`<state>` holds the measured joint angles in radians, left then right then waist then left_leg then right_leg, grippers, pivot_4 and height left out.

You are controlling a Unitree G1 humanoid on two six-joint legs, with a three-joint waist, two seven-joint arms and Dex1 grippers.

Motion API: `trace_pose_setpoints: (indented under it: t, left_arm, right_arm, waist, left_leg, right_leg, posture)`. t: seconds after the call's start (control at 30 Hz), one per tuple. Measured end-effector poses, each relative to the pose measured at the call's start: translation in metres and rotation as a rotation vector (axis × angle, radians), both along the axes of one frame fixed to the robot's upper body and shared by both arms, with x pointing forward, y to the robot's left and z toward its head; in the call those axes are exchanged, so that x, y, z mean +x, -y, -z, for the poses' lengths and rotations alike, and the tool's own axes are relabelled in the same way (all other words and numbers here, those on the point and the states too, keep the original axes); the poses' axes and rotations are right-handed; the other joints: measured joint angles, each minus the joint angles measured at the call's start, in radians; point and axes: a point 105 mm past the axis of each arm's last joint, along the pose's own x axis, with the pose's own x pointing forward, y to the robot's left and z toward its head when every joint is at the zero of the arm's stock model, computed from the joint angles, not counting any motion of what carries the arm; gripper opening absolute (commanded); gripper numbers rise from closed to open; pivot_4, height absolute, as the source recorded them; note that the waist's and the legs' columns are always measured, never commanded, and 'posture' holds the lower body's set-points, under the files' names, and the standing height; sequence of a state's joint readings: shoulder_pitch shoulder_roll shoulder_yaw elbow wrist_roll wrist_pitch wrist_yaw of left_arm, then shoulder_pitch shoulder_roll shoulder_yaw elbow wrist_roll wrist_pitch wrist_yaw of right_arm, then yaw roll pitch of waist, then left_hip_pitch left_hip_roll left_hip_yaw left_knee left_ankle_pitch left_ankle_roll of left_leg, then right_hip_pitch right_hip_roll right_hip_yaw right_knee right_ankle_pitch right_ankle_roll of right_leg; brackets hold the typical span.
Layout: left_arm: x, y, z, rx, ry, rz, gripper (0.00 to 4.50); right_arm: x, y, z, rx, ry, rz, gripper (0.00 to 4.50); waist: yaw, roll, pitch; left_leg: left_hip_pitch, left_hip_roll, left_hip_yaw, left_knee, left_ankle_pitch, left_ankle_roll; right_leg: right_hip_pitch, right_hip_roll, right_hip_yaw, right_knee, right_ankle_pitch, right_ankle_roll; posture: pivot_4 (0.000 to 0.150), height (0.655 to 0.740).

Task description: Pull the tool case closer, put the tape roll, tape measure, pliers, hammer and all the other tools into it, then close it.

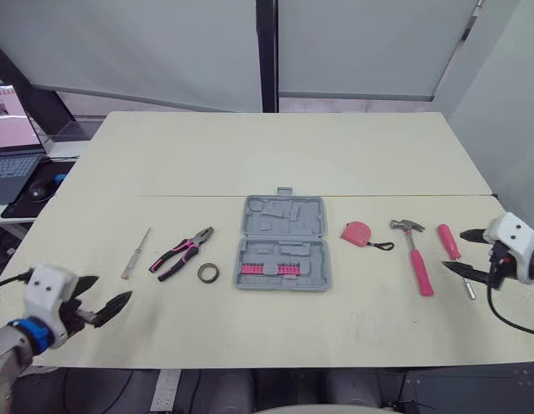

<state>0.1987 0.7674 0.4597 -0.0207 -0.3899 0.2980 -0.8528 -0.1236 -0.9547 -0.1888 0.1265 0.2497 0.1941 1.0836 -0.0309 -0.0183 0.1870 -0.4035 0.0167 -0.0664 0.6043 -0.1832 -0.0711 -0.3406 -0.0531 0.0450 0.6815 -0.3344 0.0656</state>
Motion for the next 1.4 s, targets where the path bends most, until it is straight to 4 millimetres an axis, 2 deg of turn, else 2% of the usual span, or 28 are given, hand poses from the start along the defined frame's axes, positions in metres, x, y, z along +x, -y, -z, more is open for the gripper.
trace_pose_setpoints:
  t: [0.03,0.17,0.43,0.47,0.57,0.9,1.13,1.4]
  left_arm:
    - [0.009,0.011,-0.005,-0.008,0.018,0.049,3.94]
    - [0.028,0.04,-0.007,-0.026,0.013,0.197,2.74]
    - [0.066,0.054,0.006,0.022,-0.032,0.304,0.15]
    - [0.071,0.055,0.009,0.028,-0.038,0.311,0.0]
    - [0.08,0.065,0.018,0.029,-0.052,0.344,0.0]
    - [0.112,0.083,0.031,0.061,-0.069,0.398,0.0]
    - [0.123,0.099,0.042,0.072,-0.086,0.424,0.0]
    - [0.134,0.116,0.04,0.09,-0.064,0.45,0.0]
  right_arm:
    - [0.0,-0.016,-0.002,0.019,0.007,-0.029,3.91]
    - [0.007,-0.051,0.0,0.053,0.012,-0.068,2.62]
    - [0.037,-0.109,0.021,0.04,0.004,-0.112,0.82]
    - [0.043,-0.116,0.024,0.042,0.005,-0.103,0.62]
    - [0.052,-0.133,0.034,0.049,-0.01,-0.097,0.02]
    - [0.075,-0.165,0.054,0.007,-0.041,-0.124,0.02]
    - [0.085,-0.168,0.06,-0.011,-0.047,-0.125,0.02]
    - [0.088,-0.175,0.063,-0.024,-0.059,-0.151,0.02]
  waist:
    - [0.0,0.0,0.0]
    - [-0.002,0.0,0.0]
    - [-0.002,0.0,0.0]
    - [-0.002,0.0,0.0]
    - [-0.001,0.0,0.0]
    - [-0.002,0.0,0.0]
    - [-0.002,0.0,0.0]
    - [-0.005,0.0,0.0]
  left_leg:
    - [0.0,0.0,0.0,0.0,0.0,0.0]
    - [0.0,0.0,0.0,0.0,0.0,0.0]
    - [-0.006,-0.001,-0.001,0.0,0.0,0.0]
    - [-0.008,-0.001,-0.001,0.0,0.0,0.0]
    - [-0.014,-0.002,-0.003,0.002,0.0,0.0]
    - [-0.014,-0.002,-0.005,0.003,0.0,0.0]
    - [-0.015,-0.003,-0.005,0.003,0.0,0.0]
    - [-0.014,-0.003,-0.006,0.004,0.0,0.0]
  right_leg:
    - [0.0,0.0,0.0,0.0,0.0,0.0]
    - [-0.001,0.0,0.0,0.0,0.0,0.0]
    - [-0.008,0.001,-0.001,0.0,0.001,0.001]
    - [-0.009,0.001,-0.001,0.0,0.001,0.001]
    - [-0.013,0.001,-0.003,0.001,0.002,0.001]
    - [-0.012,0.001,-0.004,0.002,0.003,0.002]
    - [-0.013,0.001,-0.005,0.002,0.003,0.002]
    - [-0.013,0.002,-0.005,0.004,0.003,0.002]
  posture:
    - [0.15,0.74]
    - [0.15,0.74]
    - [0.15,0.74]
    - [0.15,0.74]
    - [0.15,0.74]
    - [0.15,0.74]
    - [0.15,0.74]
    - [0.15,0.74]
